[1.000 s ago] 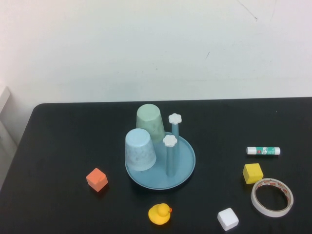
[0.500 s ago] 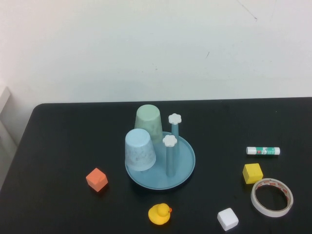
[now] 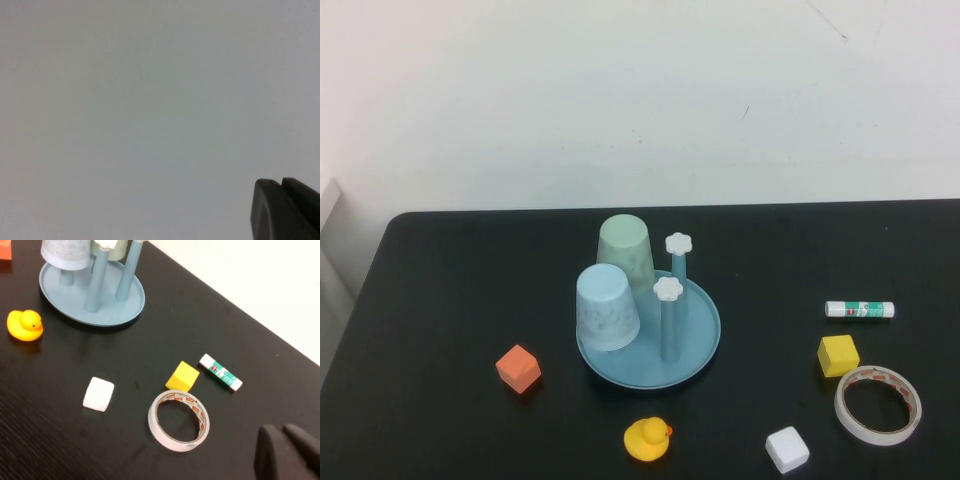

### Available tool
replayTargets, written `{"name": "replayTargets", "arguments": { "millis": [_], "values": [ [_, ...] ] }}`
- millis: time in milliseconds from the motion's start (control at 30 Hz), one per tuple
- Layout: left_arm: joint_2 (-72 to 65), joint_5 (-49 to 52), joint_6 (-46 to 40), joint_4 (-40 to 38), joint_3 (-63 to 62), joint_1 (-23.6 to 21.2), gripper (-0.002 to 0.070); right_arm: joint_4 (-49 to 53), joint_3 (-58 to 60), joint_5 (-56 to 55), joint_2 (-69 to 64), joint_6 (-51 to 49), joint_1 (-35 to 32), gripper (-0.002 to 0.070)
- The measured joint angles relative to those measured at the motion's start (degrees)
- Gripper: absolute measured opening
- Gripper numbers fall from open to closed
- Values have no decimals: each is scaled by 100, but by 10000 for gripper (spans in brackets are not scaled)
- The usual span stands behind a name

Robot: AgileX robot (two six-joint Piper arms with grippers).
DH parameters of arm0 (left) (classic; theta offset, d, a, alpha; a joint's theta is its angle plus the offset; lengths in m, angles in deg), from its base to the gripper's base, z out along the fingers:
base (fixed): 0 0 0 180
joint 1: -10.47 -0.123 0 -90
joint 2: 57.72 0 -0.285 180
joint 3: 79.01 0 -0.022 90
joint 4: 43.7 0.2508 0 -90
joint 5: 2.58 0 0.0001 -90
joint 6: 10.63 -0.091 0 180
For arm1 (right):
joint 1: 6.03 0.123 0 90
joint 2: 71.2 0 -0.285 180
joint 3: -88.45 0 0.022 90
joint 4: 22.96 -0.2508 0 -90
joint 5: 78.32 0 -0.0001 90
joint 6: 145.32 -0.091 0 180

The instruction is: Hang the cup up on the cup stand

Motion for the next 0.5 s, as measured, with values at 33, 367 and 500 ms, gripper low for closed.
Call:
{"name": "replayTargets", "arguments": {
  "millis": [33,367,500],
  "values": [
    [0,0,0,0,0,0,0,-8,0,0,0,0,0,-2],
    [10,42,0,-22,15,0,0,-8,0,0,0,0,0,-2],
    [171,152,0,125,266,0,0,-8,0,0,0,0,0,-2]
  ]
}}
